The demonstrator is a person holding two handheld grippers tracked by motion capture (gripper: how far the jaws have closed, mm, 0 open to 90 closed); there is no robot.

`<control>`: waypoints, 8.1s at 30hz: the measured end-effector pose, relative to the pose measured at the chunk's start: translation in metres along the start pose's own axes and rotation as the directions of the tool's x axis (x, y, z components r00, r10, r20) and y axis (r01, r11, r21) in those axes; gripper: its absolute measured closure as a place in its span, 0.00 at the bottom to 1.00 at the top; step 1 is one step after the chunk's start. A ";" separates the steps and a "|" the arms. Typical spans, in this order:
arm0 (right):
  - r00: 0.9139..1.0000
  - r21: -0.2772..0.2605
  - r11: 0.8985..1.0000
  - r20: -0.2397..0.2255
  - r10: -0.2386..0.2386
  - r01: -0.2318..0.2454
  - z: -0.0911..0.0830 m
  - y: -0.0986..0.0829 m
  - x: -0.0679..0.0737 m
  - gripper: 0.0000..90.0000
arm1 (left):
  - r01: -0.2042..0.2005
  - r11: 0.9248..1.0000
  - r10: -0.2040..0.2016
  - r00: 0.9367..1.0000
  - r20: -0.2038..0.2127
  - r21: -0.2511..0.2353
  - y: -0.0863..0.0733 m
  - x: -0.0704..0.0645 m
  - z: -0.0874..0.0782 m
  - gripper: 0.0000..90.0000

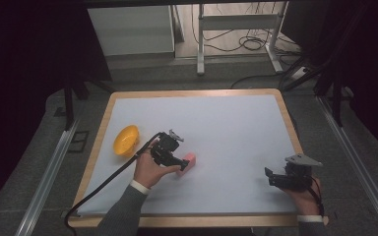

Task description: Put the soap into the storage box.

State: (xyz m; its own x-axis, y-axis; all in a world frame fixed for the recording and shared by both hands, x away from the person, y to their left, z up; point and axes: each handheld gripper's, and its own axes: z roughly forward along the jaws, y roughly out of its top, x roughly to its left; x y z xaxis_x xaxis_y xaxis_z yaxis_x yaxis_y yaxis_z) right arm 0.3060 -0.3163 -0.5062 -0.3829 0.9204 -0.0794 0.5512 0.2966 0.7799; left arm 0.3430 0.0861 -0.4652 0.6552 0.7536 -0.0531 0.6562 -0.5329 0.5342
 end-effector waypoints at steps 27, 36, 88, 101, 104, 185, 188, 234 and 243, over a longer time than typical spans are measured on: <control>1.000 0.005 1.000 0.003 -0.004 0.004 0.001 -0.001 0.000 0.06 | 0.002 0.995 -0.002 1.000 0.003 0.100 0.006 -0.009 0.041 0.52; 1.000 0.004 1.000 0.005 -0.004 0.004 0.001 -0.001 -0.001 0.07 | 0.004 0.996 -0.006 1.000 0.022 0.085 0.006 -0.010 0.040 0.67; 1.000 -0.007 1.000 0.016 0.001 -0.001 -0.002 0.000 -0.002 0.06 | 0.031 0.999 -0.032 0.999 -0.014 -0.035 -0.001 0.022 -0.026 0.67; 1.000 -0.005 1.000 0.017 0.006 -0.006 -0.002 -0.001 -0.003 0.06 | 0.044 0.997 -0.045 0.999 -0.018 -0.068 0.000 0.031 -0.039 0.67; 1.000 -0.009 1.000 0.018 0.004 -0.004 -0.003 0.000 -0.003 0.07 | 0.043 0.997 -0.044 0.999 -0.025 -0.069 0.000 0.034 -0.042 0.67; 1.000 -0.004 1.000 0.026 0.000 0.000 -0.002 -0.001 -0.003 0.06 | 0.211 0.971 -0.227 0.960 -0.162 -0.109 -0.023 0.121 -0.088 0.67; 1.000 -0.004 1.000 0.028 0.000 0.000 -0.002 -0.001 -0.003 0.06 | 0.224 0.969 -0.240 0.956 -0.167 -0.108 -0.026 0.126 -0.087 0.67; 0.999 -0.003 1.000 0.045 -0.015 0.015 -0.002 -0.002 -0.002 0.06 | 0.329 0.944 -0.322 0.926 -0.196 0.005 -0.059 0.164 -0.032 0.66; 0.999 -0.002 1.000 0.046 -0.015 0.015 -0.002 -0.002 -0.002 0.06 | 0.282 0.951 -0.301 0.936 -0.182 -0.123 -0.058 0.152 -0.064 0.34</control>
State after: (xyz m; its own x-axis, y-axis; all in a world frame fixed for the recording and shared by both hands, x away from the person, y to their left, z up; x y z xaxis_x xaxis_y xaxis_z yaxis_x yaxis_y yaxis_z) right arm 0.3045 -0.3196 -0.5069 -0.3564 0.9267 -0.1197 0.5442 0.3100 0.7796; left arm 0.3809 0.2561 -0.4500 0.3477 0.9358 -0.0574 0.7634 -0.2470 0.5968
